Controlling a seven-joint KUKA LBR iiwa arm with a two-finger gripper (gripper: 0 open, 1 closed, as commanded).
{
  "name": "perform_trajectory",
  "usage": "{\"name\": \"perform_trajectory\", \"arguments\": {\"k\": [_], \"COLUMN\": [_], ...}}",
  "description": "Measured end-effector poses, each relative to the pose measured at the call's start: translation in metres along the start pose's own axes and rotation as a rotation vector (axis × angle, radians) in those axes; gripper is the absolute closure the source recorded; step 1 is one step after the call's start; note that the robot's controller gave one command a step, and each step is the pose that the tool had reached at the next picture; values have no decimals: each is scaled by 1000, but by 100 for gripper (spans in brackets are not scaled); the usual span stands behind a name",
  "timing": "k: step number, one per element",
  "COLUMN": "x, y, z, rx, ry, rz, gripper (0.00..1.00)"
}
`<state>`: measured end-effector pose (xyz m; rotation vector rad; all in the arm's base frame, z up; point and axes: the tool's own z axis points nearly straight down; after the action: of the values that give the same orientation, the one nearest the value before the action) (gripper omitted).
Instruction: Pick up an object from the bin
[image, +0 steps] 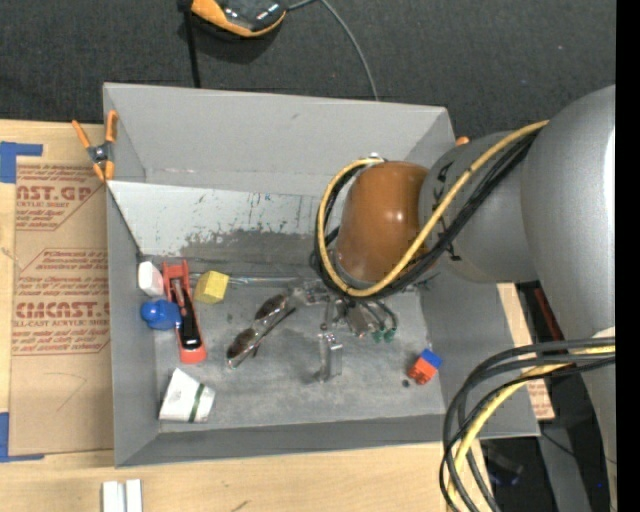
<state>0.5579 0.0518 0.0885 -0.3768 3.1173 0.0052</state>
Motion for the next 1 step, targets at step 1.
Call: {"name": "perform_trajectory", "arguments": {"k": [1], "x": [-19], "y": [17], "z": [8], "rx": [4], "ry": [-5], "rz": [38], "gripper": [0]}}
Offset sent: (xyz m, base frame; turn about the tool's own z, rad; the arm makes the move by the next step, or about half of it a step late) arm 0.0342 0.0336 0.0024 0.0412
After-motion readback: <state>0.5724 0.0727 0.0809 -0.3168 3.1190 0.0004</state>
